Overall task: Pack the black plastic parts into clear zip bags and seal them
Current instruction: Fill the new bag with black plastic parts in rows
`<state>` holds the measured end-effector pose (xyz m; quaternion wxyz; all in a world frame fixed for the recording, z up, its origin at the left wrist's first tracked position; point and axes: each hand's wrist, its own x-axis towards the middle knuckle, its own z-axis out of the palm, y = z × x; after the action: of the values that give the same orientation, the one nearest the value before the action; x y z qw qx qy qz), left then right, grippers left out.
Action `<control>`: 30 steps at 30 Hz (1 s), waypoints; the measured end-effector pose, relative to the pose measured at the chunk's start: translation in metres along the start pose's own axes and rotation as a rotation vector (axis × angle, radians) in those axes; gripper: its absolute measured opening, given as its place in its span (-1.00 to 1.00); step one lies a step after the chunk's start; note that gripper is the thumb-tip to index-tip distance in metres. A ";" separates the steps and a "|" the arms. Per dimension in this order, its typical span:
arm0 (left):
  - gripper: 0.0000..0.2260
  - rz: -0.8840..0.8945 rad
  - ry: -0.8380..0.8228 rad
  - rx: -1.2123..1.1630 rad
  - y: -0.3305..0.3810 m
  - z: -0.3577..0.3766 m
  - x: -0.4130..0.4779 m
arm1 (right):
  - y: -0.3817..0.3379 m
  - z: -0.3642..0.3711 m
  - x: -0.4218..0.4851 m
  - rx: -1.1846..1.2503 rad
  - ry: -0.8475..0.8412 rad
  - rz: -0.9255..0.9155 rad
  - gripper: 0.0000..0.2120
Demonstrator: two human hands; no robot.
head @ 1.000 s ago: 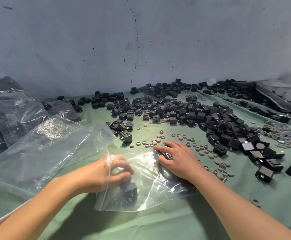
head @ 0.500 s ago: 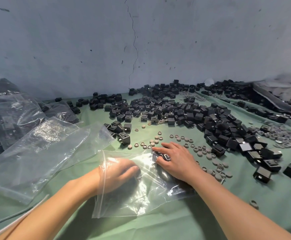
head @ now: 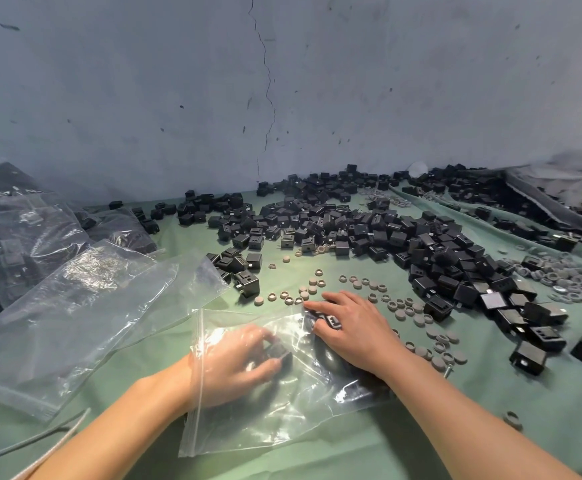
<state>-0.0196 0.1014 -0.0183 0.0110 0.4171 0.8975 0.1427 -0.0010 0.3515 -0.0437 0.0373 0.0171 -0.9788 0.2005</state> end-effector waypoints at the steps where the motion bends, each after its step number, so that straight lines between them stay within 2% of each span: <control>1: -0.48 0.029 0.001 0.028 -0.001 0.001 -0.001 | 0.000 0.000 0.000 0.001 0.000 0.000 -0.55; 4: -0.52 0.091 -0.013 0.012 -0.002 0.002 0.003 | -0.001 -0.001 -0.001 -0.002 0.000 -0.004 -0.54; 6: -0.55 0.094 -0.043 -0.097 0.001 0.005 0.010 | -0.001 -0.001 -0.001 -0.001 0.003 -0.005 -0.54; 8: -0.62 0.064 -0.086 -0.186 0.005 0.009 0.015 | -0.001 -0.001 -0.001 0.000 0.002 -0.006 -0.54; 12: -0.57 -0.037 -0.126 -0.159 0.004 0.014 0.019 | -0.001 -0.001 -0.001 -0.001 0.000 -0.006 -0.54; 15: -0.52 -0.035 -0.108 -0.205 0.000 0.013 0.020 | -0.001 -0.001 -0.001 -0.001 -0.005 -0.003 -0.53; 18: -0.61 -0.003 -0.083 -0.320 0.000 0.012 0.020 | -0.001 -0.001 -0.001 0.006 -0.008 -0.001 -0.53; 21: -0.53 0.074 0.010 -0.234 0.004 0.008 0.023 | -0.002 -0.002 -0.001 0.025 -0.008 0.000 -0.56; 23: -0.56 0.101 0.032 -0.203 0.007 0.009 0.026 | -0.002 -0.003 -0.001 0.047 -0.013 0.003 -0.55; 27: -0.62 0.037 0.013 -0.189 0.009 0.017 0.032 | -0.002 -0.003 -0.001 0.061 -0.013 0.004 -0.54; 30: -0.67 -0.041 -0.064 -0.382 0.013 0.017 0.032 | -0.002 -0.003 -0.001 0.069 -0.008 0.001 -0.55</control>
<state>-0.0283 0.1375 -0.0280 0.1215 0.3934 0.8616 0.2969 -0.0001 0.3512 -0.0405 0.0329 0.0187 -0.9715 0.2341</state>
